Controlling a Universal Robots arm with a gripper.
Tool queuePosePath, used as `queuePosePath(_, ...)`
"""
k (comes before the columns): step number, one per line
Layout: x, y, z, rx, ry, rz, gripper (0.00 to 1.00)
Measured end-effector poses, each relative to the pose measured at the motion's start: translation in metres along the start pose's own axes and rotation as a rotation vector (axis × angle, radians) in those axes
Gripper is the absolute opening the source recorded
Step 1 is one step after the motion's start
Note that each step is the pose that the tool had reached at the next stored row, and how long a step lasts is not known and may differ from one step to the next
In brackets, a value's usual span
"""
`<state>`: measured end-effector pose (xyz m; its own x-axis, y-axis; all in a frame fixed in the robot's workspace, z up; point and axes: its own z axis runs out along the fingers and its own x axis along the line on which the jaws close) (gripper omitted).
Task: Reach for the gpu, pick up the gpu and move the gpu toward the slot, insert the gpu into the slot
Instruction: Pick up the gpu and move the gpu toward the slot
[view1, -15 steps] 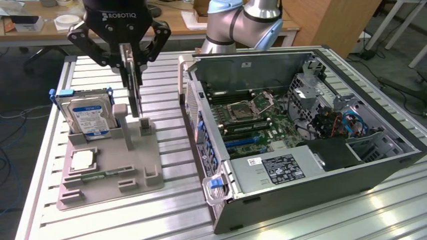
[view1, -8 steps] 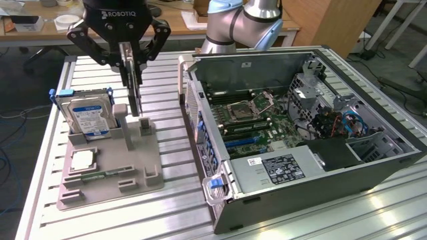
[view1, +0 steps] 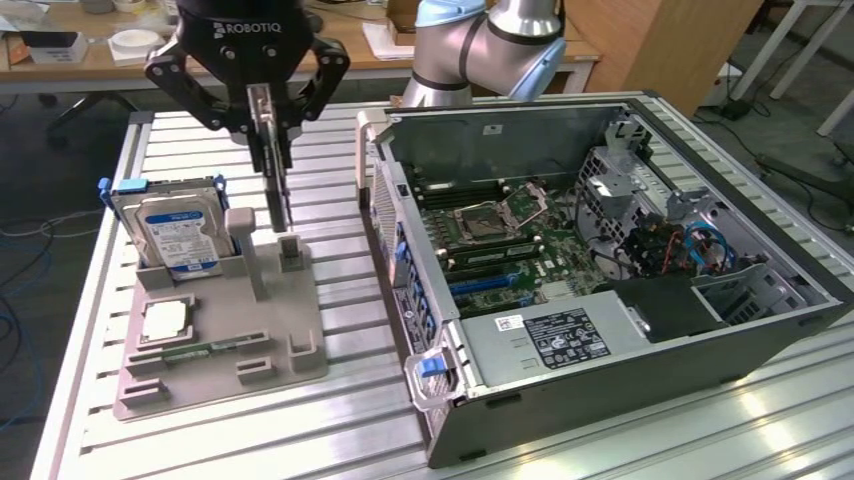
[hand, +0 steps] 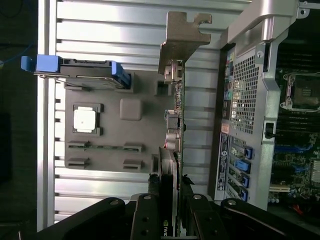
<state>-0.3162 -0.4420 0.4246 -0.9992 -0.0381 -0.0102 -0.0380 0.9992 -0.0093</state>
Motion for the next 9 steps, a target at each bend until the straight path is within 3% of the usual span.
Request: queuePosePath(9, -0.0086, -0.0003, 0.0001, -0.0001, -0.0001, -0.011, 0.26)
